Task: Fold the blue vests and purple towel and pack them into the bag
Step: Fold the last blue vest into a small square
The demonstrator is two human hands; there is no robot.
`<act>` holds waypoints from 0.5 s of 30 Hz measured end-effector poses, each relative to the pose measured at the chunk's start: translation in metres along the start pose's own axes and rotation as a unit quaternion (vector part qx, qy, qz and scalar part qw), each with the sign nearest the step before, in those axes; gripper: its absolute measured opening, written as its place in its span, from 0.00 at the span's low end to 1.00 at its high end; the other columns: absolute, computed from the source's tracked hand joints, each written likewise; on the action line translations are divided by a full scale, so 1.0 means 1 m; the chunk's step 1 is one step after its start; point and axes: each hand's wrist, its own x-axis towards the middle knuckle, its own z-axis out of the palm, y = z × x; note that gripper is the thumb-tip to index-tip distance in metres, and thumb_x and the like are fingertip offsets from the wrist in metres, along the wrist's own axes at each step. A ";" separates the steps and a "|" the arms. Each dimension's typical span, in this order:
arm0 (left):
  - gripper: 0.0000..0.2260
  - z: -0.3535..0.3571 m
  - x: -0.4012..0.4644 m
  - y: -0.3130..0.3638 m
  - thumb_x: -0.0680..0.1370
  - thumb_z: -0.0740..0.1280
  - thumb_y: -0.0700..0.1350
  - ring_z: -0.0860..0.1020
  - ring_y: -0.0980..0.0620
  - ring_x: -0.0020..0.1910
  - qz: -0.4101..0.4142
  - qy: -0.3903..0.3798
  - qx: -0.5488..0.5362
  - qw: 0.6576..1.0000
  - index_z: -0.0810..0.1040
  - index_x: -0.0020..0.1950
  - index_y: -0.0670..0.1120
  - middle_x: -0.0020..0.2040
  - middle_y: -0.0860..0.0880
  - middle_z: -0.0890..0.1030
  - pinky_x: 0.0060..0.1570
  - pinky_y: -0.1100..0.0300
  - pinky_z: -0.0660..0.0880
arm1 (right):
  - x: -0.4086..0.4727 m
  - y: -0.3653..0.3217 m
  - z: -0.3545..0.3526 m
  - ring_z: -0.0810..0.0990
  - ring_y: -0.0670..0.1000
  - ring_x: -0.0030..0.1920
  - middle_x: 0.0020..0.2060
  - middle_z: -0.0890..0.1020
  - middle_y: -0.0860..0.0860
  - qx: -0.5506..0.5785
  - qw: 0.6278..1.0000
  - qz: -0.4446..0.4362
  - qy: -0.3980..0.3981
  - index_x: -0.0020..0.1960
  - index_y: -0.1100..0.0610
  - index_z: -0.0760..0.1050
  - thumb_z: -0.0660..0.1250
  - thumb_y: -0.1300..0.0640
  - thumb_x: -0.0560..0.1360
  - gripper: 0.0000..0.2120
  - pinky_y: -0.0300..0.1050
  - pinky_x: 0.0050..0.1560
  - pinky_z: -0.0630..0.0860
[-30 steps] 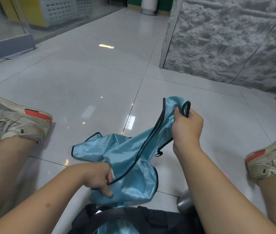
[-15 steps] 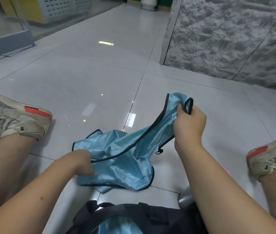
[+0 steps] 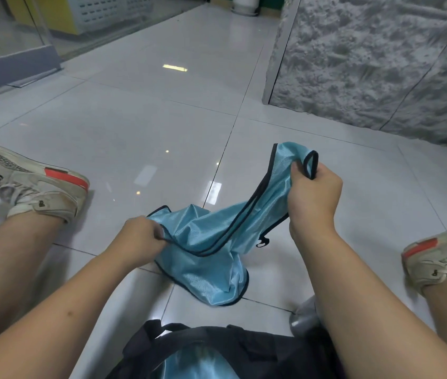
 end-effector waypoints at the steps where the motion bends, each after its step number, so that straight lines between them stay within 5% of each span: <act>1: 0.08 -0.006 -0.002 0.005 0.70 0.74 0.44 0.75 0.49 0.33 -0.001 0.012 -0.035 0.999 0.78 0.33 0.45 0.31 0.47 0.78 0.32 0.58 0.69 | 0.000 -0.001 0.001 0.58 0.50 0.33 0.28 0.61 0.44 -0.002 1.000 0.000 -0.005 0.33 0.51 0.58 0.67 0.62 0.79 0.23 0.45 0.34 0.57; 8: 0.18 -0.056 -0.009 0.031 0.70 0.80 0.42 0.70 0.50 0.30 0.028 -0.035 -0.152 0.987 0.70 0.31 0.46 0.28 0.50 0.72 0.30 0.59 0.68 | -0.003 -0.012 0.000 0.56 0.48 0.29 0.24 0.58 0.42 -0.006 1.000 0.003 -0.020 0.31 0.50 0.57 0.68 0.62 0.78 0.25 0.42 0.30 0.55; 15: 0.22 -0.100 -0.021 0.030 0.69 0.81 0.53 0.67 0.51 0.30 0.056 -0.066 0.045 0.995 0.70 0.31 0.47 0.29 0.51 0.69 0.30 0.57 0.61 | -0.001 -0.039 -0.013 0.58 0.49 0.32 0.25 0.60 0.42 0.007 1.000 -0.013 -0.003 0.31 0.51 0.58 0.68 0.62 0.78 0.23 0.44 0.34 0.56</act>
